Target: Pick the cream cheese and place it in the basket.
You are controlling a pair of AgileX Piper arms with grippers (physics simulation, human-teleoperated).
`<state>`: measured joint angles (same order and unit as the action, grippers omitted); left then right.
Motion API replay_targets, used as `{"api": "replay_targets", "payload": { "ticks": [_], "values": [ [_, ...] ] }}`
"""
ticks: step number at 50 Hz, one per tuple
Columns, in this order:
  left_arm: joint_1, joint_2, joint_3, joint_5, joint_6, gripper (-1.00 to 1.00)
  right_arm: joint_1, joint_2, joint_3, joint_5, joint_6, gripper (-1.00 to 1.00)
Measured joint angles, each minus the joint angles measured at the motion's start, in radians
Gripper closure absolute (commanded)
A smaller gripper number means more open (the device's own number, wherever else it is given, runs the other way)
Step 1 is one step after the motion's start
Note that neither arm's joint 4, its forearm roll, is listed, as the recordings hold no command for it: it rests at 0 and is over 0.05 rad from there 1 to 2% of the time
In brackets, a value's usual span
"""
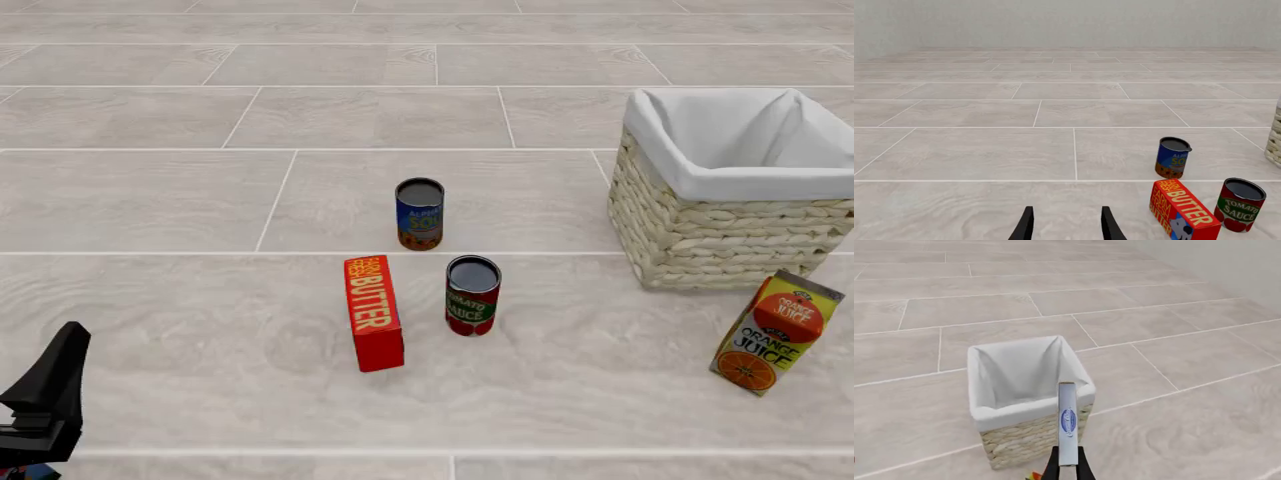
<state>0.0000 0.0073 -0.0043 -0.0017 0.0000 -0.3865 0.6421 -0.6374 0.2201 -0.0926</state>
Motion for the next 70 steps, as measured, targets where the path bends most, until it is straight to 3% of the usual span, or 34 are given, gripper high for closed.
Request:
{"api": "replay_targets", "payload": {
  "ticks": [21, 43, 70],
  "values": [
    [0.0, 0.0, 0.0, 0.0, 0.0, -1.0, 0.12, 0.238, -0.291, 0.065, -0.034, 1.0],
    [0.0, 0.0, 0.0, 0.0, 0.0, -1.0, 0.22, 0.548, -0.477, 0.074, -0.086, 1.0],
    [0.0, 0.0, 0.0, 0.0, 0.0, -1.0, 0.226, 0.819, -0.691, 0.215, -0.155, 1.0]
  ]
}}
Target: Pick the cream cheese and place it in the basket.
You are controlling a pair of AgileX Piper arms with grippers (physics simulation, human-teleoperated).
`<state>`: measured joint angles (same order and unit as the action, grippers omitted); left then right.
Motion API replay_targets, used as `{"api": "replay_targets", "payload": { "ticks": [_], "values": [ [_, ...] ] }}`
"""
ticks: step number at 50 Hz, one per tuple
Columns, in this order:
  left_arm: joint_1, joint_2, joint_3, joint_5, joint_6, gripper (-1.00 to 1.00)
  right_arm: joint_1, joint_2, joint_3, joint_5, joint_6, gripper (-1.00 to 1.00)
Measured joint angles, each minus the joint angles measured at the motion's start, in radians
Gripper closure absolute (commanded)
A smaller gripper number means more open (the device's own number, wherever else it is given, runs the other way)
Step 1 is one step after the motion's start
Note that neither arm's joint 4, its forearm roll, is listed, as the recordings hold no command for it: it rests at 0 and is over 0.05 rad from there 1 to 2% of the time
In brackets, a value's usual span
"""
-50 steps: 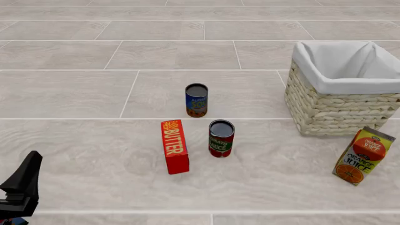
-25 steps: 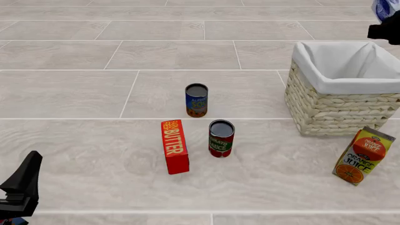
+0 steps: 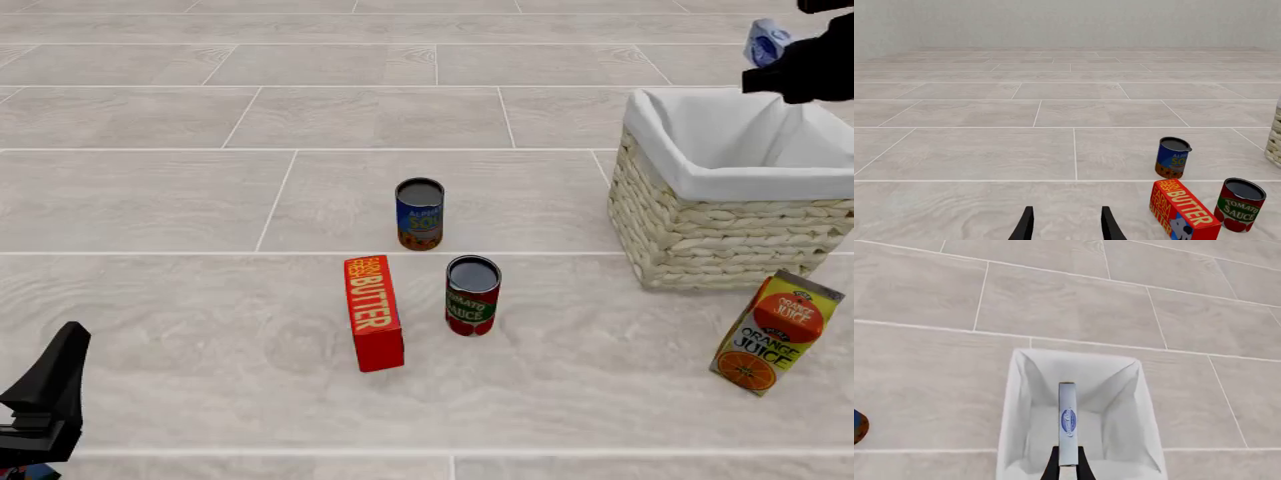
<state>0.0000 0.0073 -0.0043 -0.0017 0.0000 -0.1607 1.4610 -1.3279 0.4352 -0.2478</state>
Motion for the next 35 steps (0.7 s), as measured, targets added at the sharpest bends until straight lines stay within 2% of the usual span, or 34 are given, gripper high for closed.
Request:
{"api": "replay_targets", "payload": {
  "ticks": [10, 35],
  "values": [
    [0.0, 0.0, 0.0, 0.0, 0.0, -1.0, -0.002, 0.073, -0.06, 0.05, -0.033, 1.0],
    [0.0, 0.0, 0.0, 0.0, 0.0, -1.0, -0.002, 0.173, -0.118, 0.129, -0.035, 1.0]
  ]
}}
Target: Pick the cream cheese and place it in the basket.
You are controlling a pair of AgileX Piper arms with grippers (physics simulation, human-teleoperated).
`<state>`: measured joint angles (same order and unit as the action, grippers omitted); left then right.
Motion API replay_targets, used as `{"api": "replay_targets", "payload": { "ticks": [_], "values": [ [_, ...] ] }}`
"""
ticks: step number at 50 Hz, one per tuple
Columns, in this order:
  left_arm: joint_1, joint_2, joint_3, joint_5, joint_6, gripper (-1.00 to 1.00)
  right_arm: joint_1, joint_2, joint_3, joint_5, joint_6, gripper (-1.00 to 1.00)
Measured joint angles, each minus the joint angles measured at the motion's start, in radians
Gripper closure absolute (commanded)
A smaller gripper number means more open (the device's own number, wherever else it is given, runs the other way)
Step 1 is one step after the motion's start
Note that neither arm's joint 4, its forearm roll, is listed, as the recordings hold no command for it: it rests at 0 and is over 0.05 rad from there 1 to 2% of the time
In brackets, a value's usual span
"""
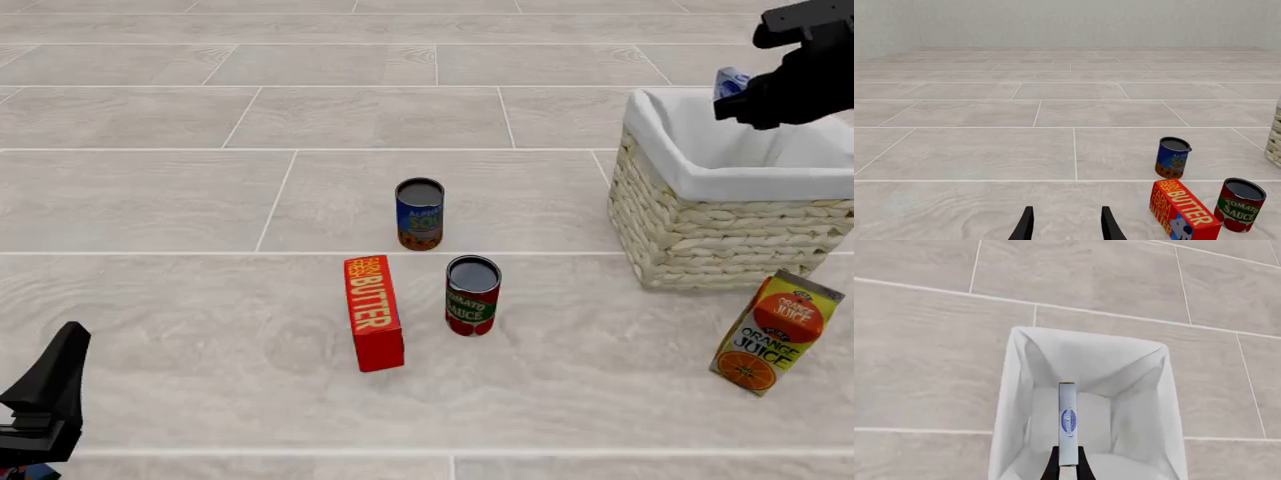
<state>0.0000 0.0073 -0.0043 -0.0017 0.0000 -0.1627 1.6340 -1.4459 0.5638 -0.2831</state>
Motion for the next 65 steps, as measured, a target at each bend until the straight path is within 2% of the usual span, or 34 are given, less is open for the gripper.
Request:
{"api": "replay_targets", "payload": {
  "ticks": [32, 45, 65],
  "values": [
    [0.0, 0.0, 0.0, 0.0, 0.0, -1.0, -0.034, 0.074, 0.003, -0.012, 0.029, 1.0],
    [0.0, 0.0, 0.0, 0.0, 0.0, -1.0, -0.03, 0.085, -0.003, -0.014, 0.057, 1.0],
    [0.0, 0.0, 0.0, 0.0, 0.0, -1.0, -0.032, 0.105, -0.009, -0.023, 0.062, 1.0]
  ]
}}
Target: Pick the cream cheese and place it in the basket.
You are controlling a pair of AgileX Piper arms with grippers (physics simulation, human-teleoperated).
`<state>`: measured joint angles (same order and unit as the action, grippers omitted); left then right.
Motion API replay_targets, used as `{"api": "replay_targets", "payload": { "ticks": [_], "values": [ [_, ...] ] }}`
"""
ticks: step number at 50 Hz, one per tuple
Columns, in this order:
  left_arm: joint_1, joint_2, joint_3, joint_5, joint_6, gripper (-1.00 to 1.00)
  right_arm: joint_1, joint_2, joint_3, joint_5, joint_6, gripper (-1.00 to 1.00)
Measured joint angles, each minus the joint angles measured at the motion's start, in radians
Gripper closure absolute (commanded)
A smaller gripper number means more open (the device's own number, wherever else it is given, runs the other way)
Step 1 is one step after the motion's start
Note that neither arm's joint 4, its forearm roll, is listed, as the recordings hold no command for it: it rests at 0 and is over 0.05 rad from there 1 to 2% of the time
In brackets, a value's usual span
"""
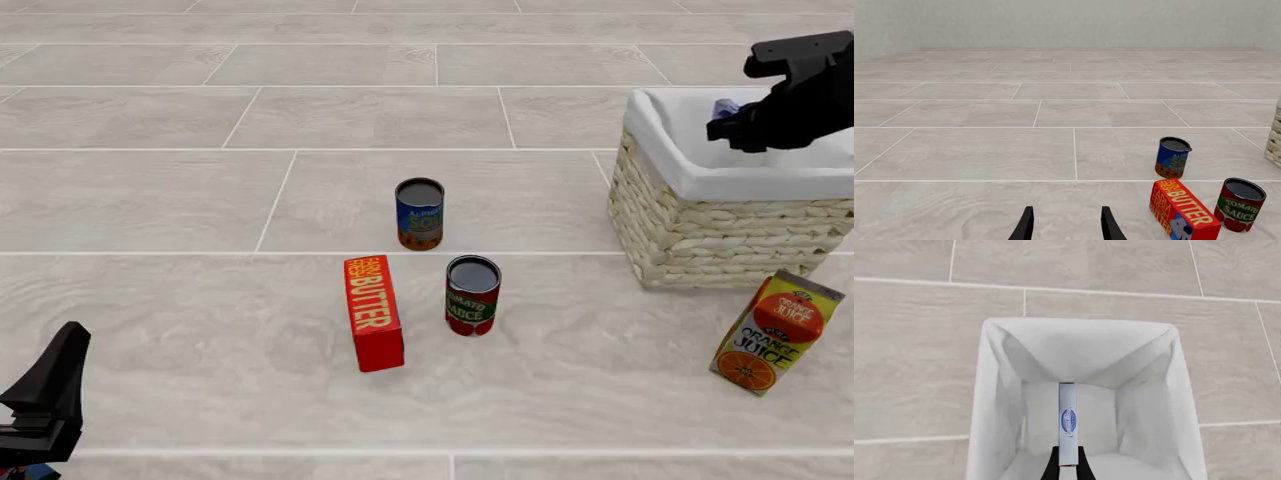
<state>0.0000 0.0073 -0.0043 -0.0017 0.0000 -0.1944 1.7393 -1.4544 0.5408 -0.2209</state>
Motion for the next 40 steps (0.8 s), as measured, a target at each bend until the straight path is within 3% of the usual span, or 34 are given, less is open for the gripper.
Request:
{"api": "replay_targets", "payload": {
  "ticks": [4, 5, 40],
  "values": [
    [0.0, 0.0, 0.0, 0.0, 0.0, -1.0, -0.001, 0.002, -0.001, -0.001, -0.003, 1.0],
    [0.0, 0.0, 0.0, 0.0, 0.0, -1.0, -0.002, 0.002, -0.001, -0.002, -0.003, -1.0],
    [0.0, 0.0, 0.0, 0.0, 0.0, -1.0, 0.008, -0.076, 0.043, -0.03, 0.036, -1.0]
  ]
}}
